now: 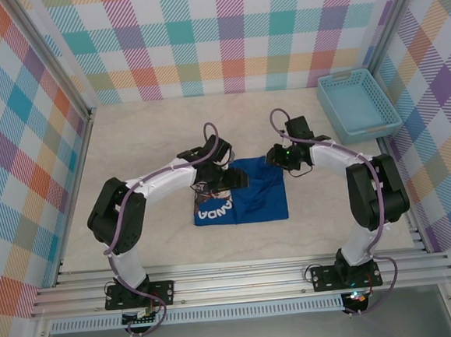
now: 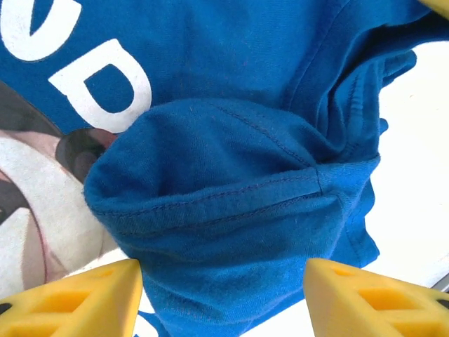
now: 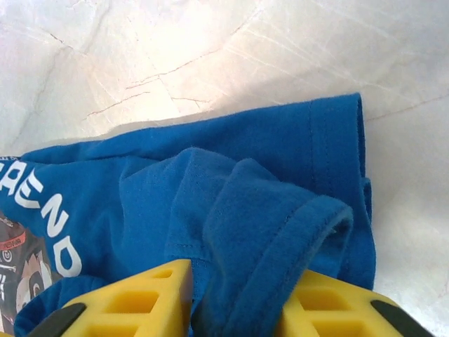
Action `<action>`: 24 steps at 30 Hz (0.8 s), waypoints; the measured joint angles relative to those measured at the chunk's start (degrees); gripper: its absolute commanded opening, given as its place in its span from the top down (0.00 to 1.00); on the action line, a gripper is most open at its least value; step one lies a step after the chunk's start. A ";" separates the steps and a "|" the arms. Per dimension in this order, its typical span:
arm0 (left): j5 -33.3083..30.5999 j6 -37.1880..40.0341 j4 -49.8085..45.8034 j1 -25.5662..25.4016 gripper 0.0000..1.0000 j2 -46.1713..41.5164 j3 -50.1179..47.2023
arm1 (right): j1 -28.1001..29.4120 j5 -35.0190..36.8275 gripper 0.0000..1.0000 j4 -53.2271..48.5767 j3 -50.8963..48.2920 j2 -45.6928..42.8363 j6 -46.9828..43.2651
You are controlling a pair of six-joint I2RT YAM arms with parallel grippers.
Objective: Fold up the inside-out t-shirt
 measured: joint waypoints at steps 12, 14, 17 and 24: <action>-0.07 0.02 1.36 -0.31 0.34 0.11 -1.88 | 0.00 0.00 0.76 -0.09 1.29 0.85 -0.48; 0.31 0.09 2.38 -0.74 0.37 0.11 -1.86 | 0.00 0.09 0.78 -0.57 1.36 0.90 -0.70; 0.68 0.26 3.37 -1.84 0.44 0.11 -1.86 | 0.00 0.66 0.81 -1.62 2.45 1.29 -1.18; 2.08 1.49 5.62 -4.52 0.58 0.11 -1.86 | 0.00 2.34 0.85 -4.50 7.74 4.42 -3.85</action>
